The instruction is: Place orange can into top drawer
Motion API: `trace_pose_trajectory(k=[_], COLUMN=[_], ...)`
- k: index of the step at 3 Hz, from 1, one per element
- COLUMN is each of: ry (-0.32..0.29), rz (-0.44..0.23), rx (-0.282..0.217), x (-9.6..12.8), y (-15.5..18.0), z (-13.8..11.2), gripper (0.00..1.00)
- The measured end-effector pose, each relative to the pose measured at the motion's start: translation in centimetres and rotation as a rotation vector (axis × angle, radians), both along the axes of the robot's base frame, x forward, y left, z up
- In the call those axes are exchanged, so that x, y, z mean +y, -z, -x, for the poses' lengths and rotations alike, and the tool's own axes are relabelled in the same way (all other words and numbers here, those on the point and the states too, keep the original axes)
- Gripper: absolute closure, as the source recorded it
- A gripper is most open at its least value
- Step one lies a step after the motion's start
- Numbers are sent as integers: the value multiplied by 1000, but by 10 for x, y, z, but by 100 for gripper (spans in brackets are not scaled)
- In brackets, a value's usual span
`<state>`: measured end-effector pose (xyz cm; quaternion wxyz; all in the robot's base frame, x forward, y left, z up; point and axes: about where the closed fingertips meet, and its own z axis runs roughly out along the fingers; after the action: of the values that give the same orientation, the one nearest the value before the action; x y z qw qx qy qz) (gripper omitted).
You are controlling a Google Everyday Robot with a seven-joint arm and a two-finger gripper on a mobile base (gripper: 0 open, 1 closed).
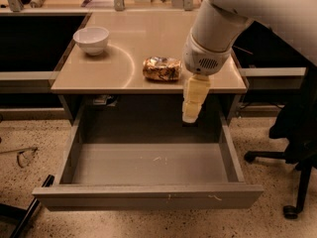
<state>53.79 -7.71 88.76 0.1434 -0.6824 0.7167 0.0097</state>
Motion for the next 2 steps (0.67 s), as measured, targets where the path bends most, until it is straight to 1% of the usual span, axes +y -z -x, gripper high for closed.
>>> trace_pose_trajectory(k=[1,2], ry=[-6,-22], rz=[-66,-171], rx=[-22,-91], x=[3,16], y=[-3,-11], z=[-12,-59], gripper=[0,0])
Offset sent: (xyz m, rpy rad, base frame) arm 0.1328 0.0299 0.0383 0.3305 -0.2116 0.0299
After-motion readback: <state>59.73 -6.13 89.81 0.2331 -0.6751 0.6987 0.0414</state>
